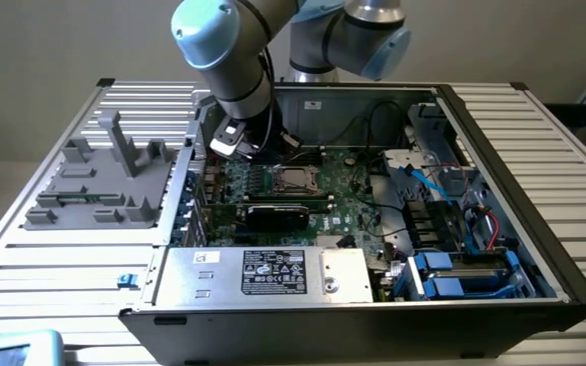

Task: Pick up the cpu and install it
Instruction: 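Install the first cpu locking lever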

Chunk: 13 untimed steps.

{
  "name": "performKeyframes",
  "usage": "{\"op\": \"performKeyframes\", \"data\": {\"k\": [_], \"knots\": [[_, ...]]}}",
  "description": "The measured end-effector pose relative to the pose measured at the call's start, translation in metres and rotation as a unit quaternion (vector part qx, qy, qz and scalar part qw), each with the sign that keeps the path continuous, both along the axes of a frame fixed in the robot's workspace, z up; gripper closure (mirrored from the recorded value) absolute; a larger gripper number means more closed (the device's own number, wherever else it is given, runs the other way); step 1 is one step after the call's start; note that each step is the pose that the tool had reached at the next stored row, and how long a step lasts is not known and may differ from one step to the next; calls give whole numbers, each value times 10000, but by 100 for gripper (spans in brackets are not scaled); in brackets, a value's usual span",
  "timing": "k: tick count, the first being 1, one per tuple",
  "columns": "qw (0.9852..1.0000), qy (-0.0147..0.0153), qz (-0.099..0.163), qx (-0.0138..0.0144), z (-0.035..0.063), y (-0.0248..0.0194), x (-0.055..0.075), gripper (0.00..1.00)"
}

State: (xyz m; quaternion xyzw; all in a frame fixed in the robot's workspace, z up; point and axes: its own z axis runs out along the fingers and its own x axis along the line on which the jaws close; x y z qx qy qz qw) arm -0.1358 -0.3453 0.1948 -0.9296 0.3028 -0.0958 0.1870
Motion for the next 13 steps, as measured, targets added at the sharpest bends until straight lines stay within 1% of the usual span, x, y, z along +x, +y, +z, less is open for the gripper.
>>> {"op": "performKeyframes", "data": {"k": [2,4,7,8,11,13], "knots": [[10000,-27,0,1,0,0,-47,89],[10000,-48,0,2,0,0,-59,89],[10000,-95,0,11,-7,0,-82,89],[9999,-105,0,12,-10,0,-94,89],[9999,-120,0,14,-18,0,-115,89],[9999,-139,1,14,-24,0,-116,89]]}}
